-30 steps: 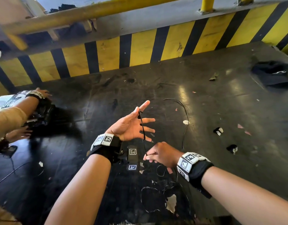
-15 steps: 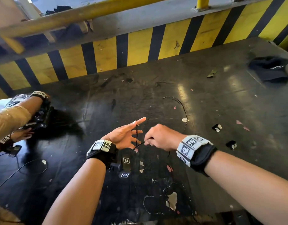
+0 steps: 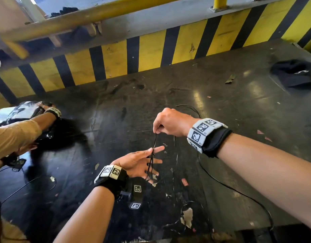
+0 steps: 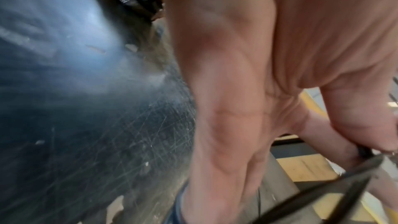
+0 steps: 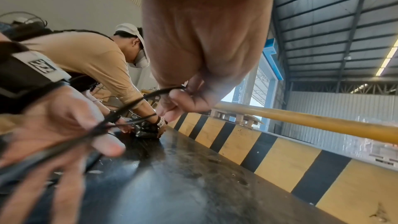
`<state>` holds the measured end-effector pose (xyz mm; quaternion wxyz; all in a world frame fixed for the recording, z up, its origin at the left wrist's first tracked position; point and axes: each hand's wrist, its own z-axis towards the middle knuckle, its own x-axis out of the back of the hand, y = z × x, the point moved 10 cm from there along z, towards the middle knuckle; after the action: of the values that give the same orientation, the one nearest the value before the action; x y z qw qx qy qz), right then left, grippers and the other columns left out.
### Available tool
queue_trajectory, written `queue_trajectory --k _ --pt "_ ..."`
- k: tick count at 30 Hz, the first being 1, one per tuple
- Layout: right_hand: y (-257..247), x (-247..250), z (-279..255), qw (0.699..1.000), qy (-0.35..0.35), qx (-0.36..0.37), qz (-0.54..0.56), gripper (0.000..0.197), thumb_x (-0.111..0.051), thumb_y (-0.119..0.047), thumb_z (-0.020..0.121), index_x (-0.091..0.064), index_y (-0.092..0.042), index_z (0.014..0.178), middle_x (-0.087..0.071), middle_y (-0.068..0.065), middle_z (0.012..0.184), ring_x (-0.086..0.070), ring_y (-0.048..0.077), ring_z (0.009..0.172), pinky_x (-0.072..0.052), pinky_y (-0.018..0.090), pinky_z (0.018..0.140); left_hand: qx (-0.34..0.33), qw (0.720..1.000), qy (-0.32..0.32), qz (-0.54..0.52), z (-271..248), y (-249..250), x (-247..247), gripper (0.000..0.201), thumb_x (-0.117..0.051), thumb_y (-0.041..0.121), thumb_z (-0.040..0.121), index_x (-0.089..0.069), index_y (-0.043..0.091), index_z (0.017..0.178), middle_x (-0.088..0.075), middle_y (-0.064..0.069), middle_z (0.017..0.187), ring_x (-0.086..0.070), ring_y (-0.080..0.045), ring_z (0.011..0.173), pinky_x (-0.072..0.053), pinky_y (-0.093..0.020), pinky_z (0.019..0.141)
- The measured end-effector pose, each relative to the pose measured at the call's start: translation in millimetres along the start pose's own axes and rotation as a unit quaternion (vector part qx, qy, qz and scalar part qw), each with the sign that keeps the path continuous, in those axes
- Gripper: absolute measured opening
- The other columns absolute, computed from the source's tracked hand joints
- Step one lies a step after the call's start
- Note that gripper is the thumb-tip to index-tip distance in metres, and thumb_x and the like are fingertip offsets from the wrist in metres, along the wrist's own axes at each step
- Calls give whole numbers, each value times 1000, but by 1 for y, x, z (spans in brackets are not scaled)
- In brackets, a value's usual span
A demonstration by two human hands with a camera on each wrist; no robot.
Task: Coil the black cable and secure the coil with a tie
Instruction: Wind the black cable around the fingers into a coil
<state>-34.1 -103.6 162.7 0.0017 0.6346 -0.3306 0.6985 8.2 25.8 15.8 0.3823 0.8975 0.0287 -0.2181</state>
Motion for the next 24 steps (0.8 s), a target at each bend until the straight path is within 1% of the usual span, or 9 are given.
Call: queue_trajectory --k 3,7,10,13,15,17,19,21,24 --pt "3 4 7 1000 14 15 5 13 -74 -18 87 -80 -29 90 -75 -3 98 -73 21 89 -59 39 85 0 1000 -28 -9 -4 -1 -14 66 -75 57 82 -55 44 143 -34 -20 161 -50 -48 124 -36 -76 102" --pt "8 4 9 998 44 29 37 15 -76 -13 86 -83 -24 94 -79 -2 97 -74 18 89 -59 37 85 -33 997 -55 -43 -14 13 -32 60 -72 51 88 -55 39 144 -30 -26 163 -34 -56 136 -16 -86 107" --pt "23 -9 3 997 46 21 66 19 -75 -12 88 -83 -25 99 -80 -3 95 -74 13 89 -58 34 86 -59 993 -90 -52 -25 25 -44 52 -66 48 93 -57 35 143 -23 -30 164 -23 -61 141 -10 -88 106" --pt "36 -28 -6 993 59 23 96 19 -76 -14 88 -82 -22 103 -80 -2 95 -70 6 86 -56 29 83 -109 983 -140 -51 -37 44 -60 45 -61 48 95 -60 36 139 -17 -33 164 -11 -67 144 -10 -86 107" --pt "42 -41 -12 989 70 12 127 17 -75 -19 89 -81 -21 105 -80 -2 97 -66 1 85 -52 22 80 -149 974 -159 -55 -45 61 -68 43 -60 49 95 -61 37 137 -14 -34 164 -12 -68 143 -14 -84 107" --pt "48 -57 -19 981 72 -19 181 14 -73 -23 91 -82 -20 101 -80 -3 97 -69 1 86 -54 22 81 -185 967 -157 -74 -49 81 -69 42 -63 49 94 -63 37 134 -11 -36 164 -12 -69 143 -21 -81 106" --pt "47 -76 -26 972 64 -47 221 16 -69 -32 94 -83 -24 94 -80 -8 86 -71 1 76 -55 23 74 -220 960 -151 -85 -52 100 -66 41 -63 48 94 -62 37 134 -11 -36 164 -10 -69 143 -28 -77 106" --pt "38 -92 -33 967 57 -60 241 20 -68 -34 95 -80 -38 79 -75 -15 68 -65 2 56 -53 24 59 -246 956 -136 -80 -53 115 -61 42 -62 49 95 -61 38 135 -14 -34 165 -10 -68 144 -25 -80 106" --pt "19 -111 -41 964 34 -50 260 42 -67 -27 96 -70 -56 66 -80 -9 92 -57 2 49 -54 22 50 -259 958 -101 -69 -51 130 -50 48 -65 52 91 -59 43 137 -19 -32 164 -18 -66 143 -19 -83 108"
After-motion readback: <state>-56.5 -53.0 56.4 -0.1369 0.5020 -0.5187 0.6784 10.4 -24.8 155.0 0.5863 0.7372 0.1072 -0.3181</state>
